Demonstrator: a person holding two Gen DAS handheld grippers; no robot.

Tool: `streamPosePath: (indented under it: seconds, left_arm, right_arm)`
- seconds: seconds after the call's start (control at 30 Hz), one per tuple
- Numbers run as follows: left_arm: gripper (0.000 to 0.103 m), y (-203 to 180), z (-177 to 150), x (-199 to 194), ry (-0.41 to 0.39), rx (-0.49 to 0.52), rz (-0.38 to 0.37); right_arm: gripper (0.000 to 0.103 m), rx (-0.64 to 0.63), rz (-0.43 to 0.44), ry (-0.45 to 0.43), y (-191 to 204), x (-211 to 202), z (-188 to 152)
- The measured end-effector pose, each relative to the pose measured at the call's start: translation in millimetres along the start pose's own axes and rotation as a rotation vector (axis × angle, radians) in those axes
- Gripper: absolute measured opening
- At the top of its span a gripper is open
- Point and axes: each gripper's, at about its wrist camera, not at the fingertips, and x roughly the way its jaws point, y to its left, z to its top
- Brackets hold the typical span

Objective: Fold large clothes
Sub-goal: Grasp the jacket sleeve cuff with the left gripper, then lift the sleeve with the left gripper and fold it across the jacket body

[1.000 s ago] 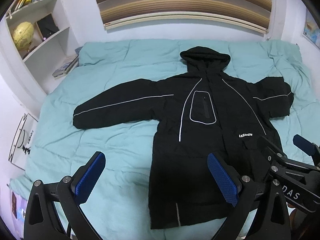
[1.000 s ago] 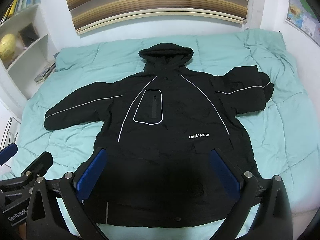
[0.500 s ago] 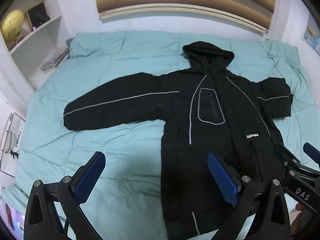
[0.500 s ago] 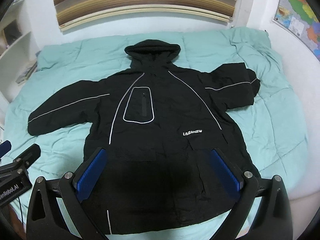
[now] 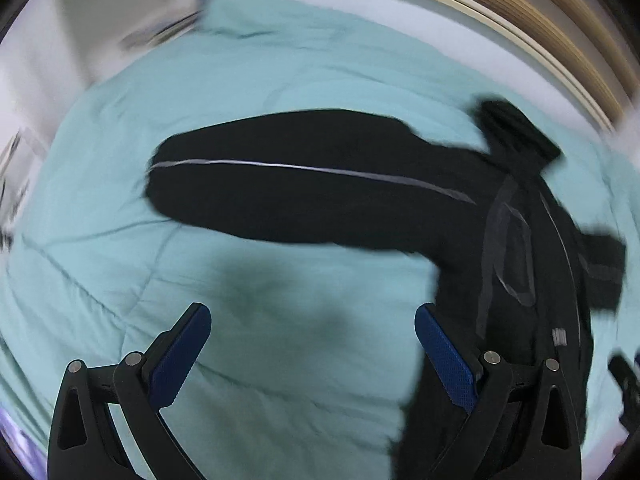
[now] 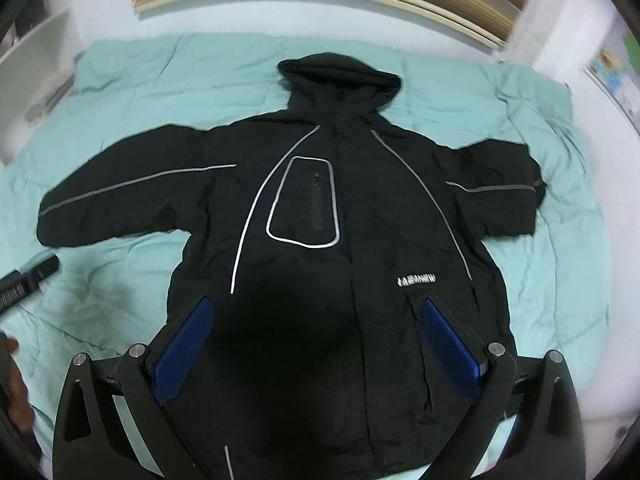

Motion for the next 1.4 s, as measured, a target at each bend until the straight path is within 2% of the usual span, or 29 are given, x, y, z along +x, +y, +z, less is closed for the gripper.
streamPosePath:
  seconds: [0.13,0.2,0.27,0.43,0.5,0.67,0.77,0.8,0.87,0.93,0.97,1.03,1.13,1.3,1.4]
  left_arm:
    - [0.102,74.5,21.9,35.3,-0.034,-0.220,-0.045]
    - [0.102,118.2,31.5,55.9,-0.075,-0.352,-0.105]
    - [0.102,151.1,38.0,73.3,-0.104,-0.450,-0.115]
    - [0.102,196.7,54.0,113.3,-0.126,-0.581,-0.122]
    - [0.102,201.5,61.8,128.3,-0.127,-0.585,-0.146]
    - [0.099,200.0,75.3,157.6,-0.106,-0.552,-0.120]
    - [0.085,189.9,83.5,165.2,-0.110,-0.516,-0.099]
    - [0.074,185.5,85.4,166.0,-0.107,-0.493,-0.094]
    - [0.069,179.5,91.4,166.7,-0.107,-0.452,-0.043]
    - [0.054,173.7,94.9,163.3,-0.115,-0.420,0.004]
    - [0.051,172.4,96.0,159.9,-0.117,-0.416,0.019]
    - [0.036,170.4,96.9,151.1,-0.128,-0.415,0.040]
    - [0.021,165.2,92.8,131.8,-0.155,-0.417,0.064]
    - [0.012,163.9,86.6,84.2,-0.232,-0.457,0.018]
    - [0.012,151.7,88.2,53.1,-0.283,-0.401,-0.024]
  right_arm:
    - [0.103,-0.029,0.026,0.041,14.8,26.6,16.0]
    - [0.103,-0.061,0.030,0.060,24.0,40.9,21.6]
    - [0.103,-0.092,0.033,0.086,33.1,55.4,25.0]
    - [0.103,-0.121,0.049,0.131,46.5,83.7,34.3]
    - [0.103,-0.130,0.053,0.146,50.0,92.6,37.3]
    - [0.103,-0.155,0.064,0.177,60.5,111.5,42.7]
    - [0.103,-0.174,0.070,0.188,66.8,118.7,44.3]
    - [0.103,-0.178,0.071,0.189,68.0,120.7,44.9]
    - [0.103,-0.181,0.072,0.191,69.0,124.1,45.3]
    - [0.103,-0.178,0.075,0.195,69.1,127.8,44.8]
    - [0.103,-0.177,0.076,0.197,68.9,129.9,44.2]
    - [0.103,-0.178,0.078,0.201,69.2,133.6,43.8]
    - [0.103,-0.185,0.082,0.194,72.4,138.0,45.5]
    - [0.103,-0.197,0.096,0.092,80.7,138.6,69.0]
    - [0.103,-0.199,0.086,0.023,88.7,143.5,92.2]
